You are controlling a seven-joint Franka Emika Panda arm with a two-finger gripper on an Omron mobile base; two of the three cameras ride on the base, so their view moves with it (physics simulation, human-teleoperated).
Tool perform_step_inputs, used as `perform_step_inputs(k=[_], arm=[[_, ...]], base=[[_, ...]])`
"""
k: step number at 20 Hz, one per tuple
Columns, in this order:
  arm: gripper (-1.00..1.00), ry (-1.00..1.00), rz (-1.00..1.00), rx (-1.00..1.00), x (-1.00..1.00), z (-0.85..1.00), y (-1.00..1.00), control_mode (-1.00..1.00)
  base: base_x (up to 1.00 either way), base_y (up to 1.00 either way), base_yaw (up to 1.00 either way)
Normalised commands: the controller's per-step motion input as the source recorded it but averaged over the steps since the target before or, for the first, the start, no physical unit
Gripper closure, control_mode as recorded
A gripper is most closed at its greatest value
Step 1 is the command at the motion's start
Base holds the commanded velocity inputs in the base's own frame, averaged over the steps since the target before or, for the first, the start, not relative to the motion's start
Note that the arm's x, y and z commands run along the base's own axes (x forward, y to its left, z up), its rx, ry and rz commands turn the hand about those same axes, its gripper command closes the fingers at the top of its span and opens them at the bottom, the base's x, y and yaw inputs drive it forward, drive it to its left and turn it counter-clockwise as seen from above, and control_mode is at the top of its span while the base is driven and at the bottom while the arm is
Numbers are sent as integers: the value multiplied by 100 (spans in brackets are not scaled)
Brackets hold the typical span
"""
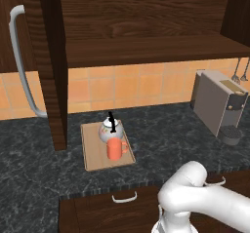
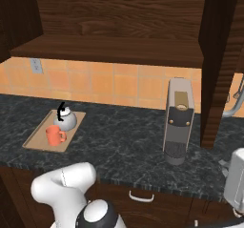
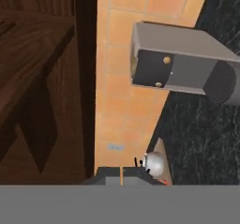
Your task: Pick the kettle from the counter and place it on the tray. Then pick the mug from the cabinet and place it on the tray. Then close the cabinet doors.
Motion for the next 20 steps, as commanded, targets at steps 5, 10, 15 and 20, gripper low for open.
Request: perform_step_inputs(k=[5,10,15,20], arm=[[100,-18,0,7,46,54,1,-100],[100,-23,0,6,44,49,3,-100],[100,-32,1,5,38,4,37,-100],[100,-16,0,0,18,28,71,-100]], base=[[0,0,0],[0,0,0],[0,0,0],[0,0,0]])
